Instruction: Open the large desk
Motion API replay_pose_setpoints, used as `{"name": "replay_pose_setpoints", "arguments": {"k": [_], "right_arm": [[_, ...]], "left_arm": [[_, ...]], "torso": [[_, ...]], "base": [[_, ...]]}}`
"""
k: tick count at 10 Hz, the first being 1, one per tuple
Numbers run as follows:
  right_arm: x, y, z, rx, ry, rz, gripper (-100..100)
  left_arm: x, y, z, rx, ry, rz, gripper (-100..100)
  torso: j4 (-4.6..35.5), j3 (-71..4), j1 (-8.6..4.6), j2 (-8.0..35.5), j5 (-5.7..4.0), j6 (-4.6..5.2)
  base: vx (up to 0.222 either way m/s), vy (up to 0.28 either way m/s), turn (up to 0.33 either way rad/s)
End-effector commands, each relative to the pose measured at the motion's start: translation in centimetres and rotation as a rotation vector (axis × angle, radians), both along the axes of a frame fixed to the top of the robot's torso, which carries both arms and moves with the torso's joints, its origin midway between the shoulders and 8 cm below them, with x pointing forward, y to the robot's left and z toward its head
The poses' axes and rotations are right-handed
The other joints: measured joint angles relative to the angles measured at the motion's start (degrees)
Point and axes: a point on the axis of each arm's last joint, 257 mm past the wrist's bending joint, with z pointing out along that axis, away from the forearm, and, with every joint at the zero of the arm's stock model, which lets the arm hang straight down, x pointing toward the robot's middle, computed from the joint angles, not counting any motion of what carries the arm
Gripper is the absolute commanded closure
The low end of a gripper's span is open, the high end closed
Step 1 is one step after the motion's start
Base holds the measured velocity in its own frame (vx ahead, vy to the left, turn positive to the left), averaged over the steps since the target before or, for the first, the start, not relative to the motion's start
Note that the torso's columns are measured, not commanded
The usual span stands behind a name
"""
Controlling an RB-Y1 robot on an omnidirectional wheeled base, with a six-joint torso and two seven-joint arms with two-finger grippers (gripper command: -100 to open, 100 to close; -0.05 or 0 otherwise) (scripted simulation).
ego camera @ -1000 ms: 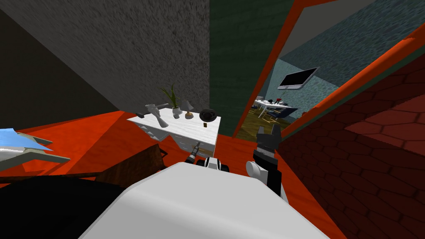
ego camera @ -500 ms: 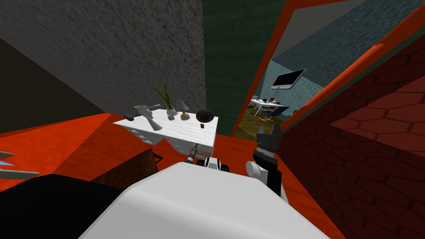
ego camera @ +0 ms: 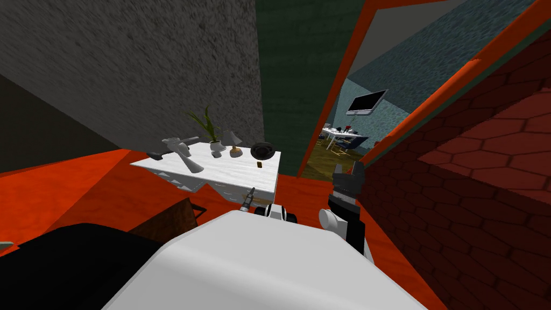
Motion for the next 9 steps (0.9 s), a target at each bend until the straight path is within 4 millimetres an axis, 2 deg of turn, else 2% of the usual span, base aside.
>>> {"name": "replay_pose_setpoints", "arguments": {"k": [1,9], "right_arm": [[0.0,0.0,0.0,0.000,0.000,0.000,0],[0.0,0.0,0.0,0.000,0.000,0.000,0]], "left_arm": [[1.3,-0.7,-0.2,0.000,-0.004,-0.024,100],[4.4,-3.2,-0.6,-0.003,-0.004,-0.094,100]], "torso": [[0.1,0.0,-0.06,0.1,-0.09,-0.02],[0.4,0.1,-0.32,0.3,-0.29,-0.03]], "base": [[-0.041,-0.002,0.145],[-0.050,0.003,0.087]]}}
